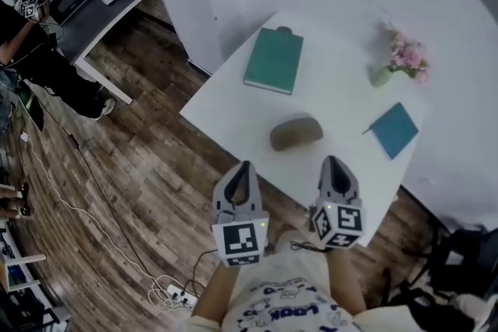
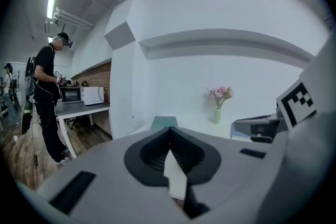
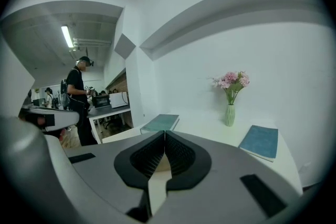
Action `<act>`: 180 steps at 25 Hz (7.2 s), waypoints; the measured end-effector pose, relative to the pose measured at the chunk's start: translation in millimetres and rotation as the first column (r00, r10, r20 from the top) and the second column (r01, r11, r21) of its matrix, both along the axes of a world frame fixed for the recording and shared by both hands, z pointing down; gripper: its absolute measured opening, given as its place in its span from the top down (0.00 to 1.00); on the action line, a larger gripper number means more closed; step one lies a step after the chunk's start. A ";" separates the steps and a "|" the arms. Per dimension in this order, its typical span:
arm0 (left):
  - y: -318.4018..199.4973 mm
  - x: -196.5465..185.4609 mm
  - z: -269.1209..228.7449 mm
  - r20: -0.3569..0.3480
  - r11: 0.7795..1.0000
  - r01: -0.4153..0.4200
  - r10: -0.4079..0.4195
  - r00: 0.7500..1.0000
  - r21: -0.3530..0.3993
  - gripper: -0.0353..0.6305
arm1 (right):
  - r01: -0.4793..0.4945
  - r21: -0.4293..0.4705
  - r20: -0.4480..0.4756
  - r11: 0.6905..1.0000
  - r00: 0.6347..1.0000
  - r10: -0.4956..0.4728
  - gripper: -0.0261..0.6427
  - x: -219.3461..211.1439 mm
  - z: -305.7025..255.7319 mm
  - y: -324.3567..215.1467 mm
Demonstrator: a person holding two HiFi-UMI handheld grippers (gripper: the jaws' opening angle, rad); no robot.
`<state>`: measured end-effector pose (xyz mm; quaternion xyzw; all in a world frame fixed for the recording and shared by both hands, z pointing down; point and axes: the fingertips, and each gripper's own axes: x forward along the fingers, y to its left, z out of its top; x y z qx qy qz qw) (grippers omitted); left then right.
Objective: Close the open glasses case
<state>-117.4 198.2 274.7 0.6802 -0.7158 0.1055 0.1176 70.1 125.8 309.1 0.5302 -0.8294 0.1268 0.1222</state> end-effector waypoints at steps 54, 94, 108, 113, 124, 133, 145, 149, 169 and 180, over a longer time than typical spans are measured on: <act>-179.7 46.9 191.2 -0.219 0.469 -0.720 0.739 0.637 -0.512 0.85 | -0.227 -0.589 0.179 0.776 0.900 0.399 0.68 -28.7 126.2 -59.0; -103.8 211.7 204.4 -0.500 0.117 -0.886 0.789 0.357 -0.449 0.85 | 0.388 -0.837 0.072 0.387 0.778 -0.624 0.51 41.2 158.0 -91.7; -205.0 159.9 195.9 -0.204 -0.058 -0.855 0.977 0.056 -0.515 0.75 | 0.475 -0.853 0.074 0.216 0.519 -0.852 0.51 53.3 152.9 -83.0; -184.7 182.4 201.3 -0.123 -0.263 -0.772 0.964 -0.236 -0.579 0.74 | 0.512 -0.838 0.062 0.188 0.432 -0.900 0.51 58.5 151.0 -79.6; -158.7 195.7 206.5 -0.150 -0.452 -0.728 0.884 -0.443 -0.516 0.74 | 0.559 -0.823 0.024 0.096 0.204 -0.979 0.51 66.7 149.9 -69.6; -162.6 190.7 210.2 -0.165 -0.451 -0.725 0.886 -0.433 -0.520 0.86 | 0.570 -0.819 0.070 0.066 0.214 -0.974 0.51 66.4 151.3 -70.6; -168.4 188.6 208.9 -0.232 -0.372 -0.779 0.928 -0.293 -0.504 0.94 | 0.574 -0.817 0.095 0.053 0.224 -0.970 0.51 66.1 152.6 -70.3; -168.0 184.9 207.9 -0.254 -0.336 -0.800 0.938 -0.237 -0.496 0.94 | 0.576 -0.815 0.092 0.057 0.227 -0.970 0.51 65.9 152.8 -70.5; -171.2 191.5 205.8 -0.110 -0.249 -0.794 0.968 -0.227 -0.555 0.95 | 0.560 -0.826 0.090 0.066 0.247 -0.965 0.51 64.5 154.1 -71.7; -116.8 191.8 204.3 -0.191 -0.296 -0.790 0.955 -0.229 -0.537 0.95 | 0.523 -0.851 0.102 0.055 0.267 -0.958 0.51 67.5 159.3 -71.3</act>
